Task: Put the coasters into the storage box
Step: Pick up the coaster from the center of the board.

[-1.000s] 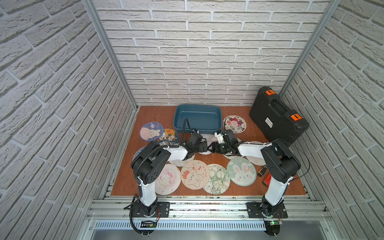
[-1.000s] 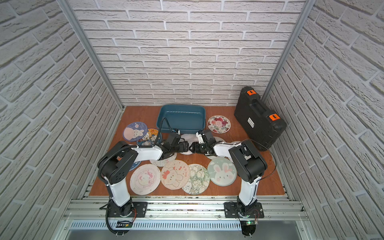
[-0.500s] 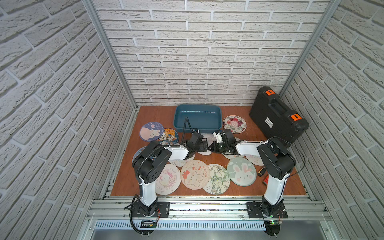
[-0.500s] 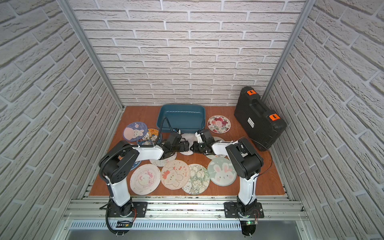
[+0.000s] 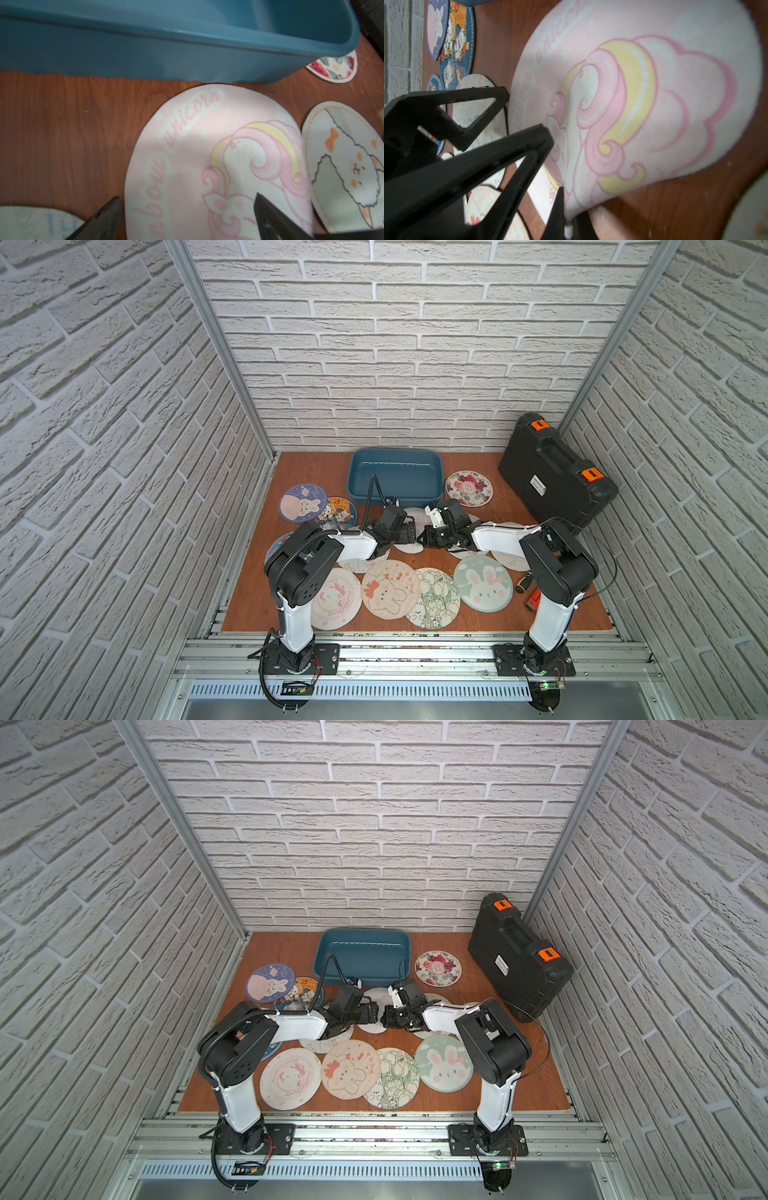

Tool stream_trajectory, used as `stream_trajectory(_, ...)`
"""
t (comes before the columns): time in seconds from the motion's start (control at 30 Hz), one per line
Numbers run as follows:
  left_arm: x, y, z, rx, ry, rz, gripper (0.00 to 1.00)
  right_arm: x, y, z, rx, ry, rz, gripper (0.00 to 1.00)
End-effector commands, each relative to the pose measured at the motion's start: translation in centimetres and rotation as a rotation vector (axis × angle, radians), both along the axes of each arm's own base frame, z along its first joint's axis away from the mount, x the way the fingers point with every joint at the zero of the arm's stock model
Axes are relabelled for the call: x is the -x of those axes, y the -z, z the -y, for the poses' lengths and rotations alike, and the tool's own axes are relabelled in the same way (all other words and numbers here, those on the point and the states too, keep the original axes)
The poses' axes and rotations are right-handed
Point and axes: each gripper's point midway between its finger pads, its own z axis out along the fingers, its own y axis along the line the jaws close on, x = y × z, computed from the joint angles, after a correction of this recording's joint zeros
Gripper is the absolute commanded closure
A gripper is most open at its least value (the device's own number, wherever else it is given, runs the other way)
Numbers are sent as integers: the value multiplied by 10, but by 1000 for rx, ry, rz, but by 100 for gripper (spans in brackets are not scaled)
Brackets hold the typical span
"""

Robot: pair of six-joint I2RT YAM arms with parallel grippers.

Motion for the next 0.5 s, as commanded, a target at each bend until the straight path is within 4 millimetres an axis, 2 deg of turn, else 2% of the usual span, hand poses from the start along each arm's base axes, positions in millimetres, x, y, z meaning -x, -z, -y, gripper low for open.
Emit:
stream_trajectory(0.0,19,7,-3,-23,30,-29,2,10,-28,7,66,-44,77,94)
stream_trajectory(0.27,21,-30,-12,-18,0,133,2,17,-83,26,166,-56,209,94)
stream_trajectory(0.47,24,-59,-26,-22,-23,246,2,12,-124,31,189,-61,301,94)
